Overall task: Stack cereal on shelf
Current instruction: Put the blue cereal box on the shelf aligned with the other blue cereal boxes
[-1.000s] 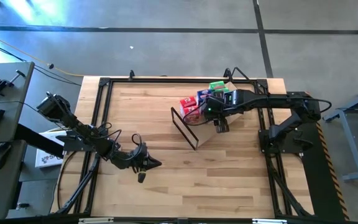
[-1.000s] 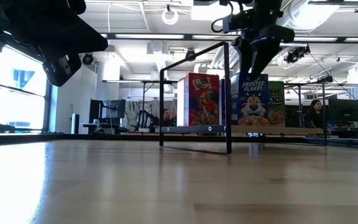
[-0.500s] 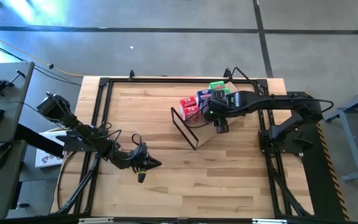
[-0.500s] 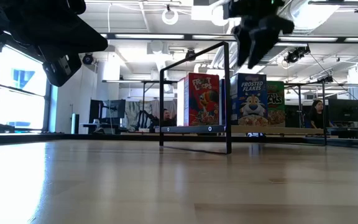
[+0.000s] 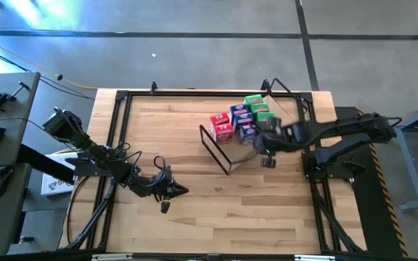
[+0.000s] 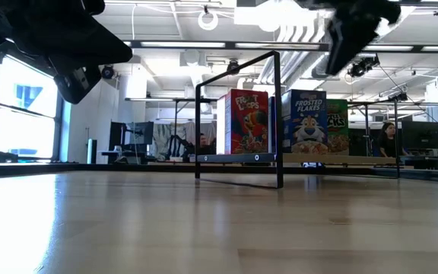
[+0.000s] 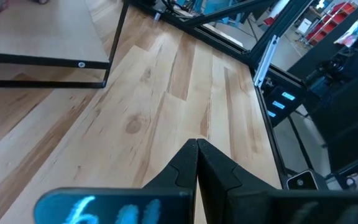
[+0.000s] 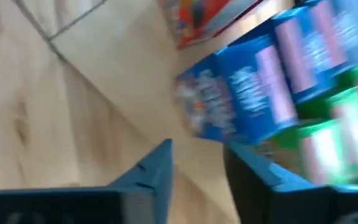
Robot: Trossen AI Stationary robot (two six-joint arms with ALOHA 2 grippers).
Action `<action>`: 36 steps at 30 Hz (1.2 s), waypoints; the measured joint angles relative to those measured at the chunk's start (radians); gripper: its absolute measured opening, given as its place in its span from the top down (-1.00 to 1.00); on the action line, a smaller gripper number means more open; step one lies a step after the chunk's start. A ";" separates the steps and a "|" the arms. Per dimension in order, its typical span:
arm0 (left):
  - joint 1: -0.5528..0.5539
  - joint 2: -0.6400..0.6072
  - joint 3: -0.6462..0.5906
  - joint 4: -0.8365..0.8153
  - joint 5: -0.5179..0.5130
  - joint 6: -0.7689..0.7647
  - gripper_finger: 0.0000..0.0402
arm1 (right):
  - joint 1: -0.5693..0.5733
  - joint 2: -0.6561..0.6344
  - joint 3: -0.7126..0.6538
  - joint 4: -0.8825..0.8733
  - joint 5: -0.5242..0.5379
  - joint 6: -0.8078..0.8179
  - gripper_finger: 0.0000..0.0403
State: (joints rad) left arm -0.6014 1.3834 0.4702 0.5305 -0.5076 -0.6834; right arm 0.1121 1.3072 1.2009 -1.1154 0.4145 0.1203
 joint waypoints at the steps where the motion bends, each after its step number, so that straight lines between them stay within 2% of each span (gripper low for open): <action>1: 0.000 0.000 0.000 0.000 0.000 0.008 1.00 | 0.017 -0.031 -0.068 0.055 0.000 0.033 0.46; 7: 0.015 0.000 0.000 0.005 0.017 0.015 1.00 | 0.069 -0.137 -0.399 0.480 0.005 0.203 0.92; 9: 0.024 0.000 0.000 0.007 0.034 0.015 1.00 | 0.062 -0.138 -0.473 0.601 0.018 0.220 0.98; 12: 0.038 0.000 0.000 0.007 0.052 0.014 1.00 | 0.031 -0.116 -0.547 0.725 0.040 0.220 0.95; 22: 0.046 0.000 0.000 0.006 0.057 0.012 1.00 | -0.075 -0.089 -0.595 0.768 0.056 0.174 0.99; 36: 0.046 0.000 0.000 0.006 0.057 0.008 1.00 | -0.147 -0.089 -0.595 0.813 0.048 0.096 0.99</action>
State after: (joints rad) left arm -0.5556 1.3832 0.4702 0.5365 -0.4508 -0.6758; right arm -0.0345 1.2179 0.6056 -0.3025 0.4622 0.2160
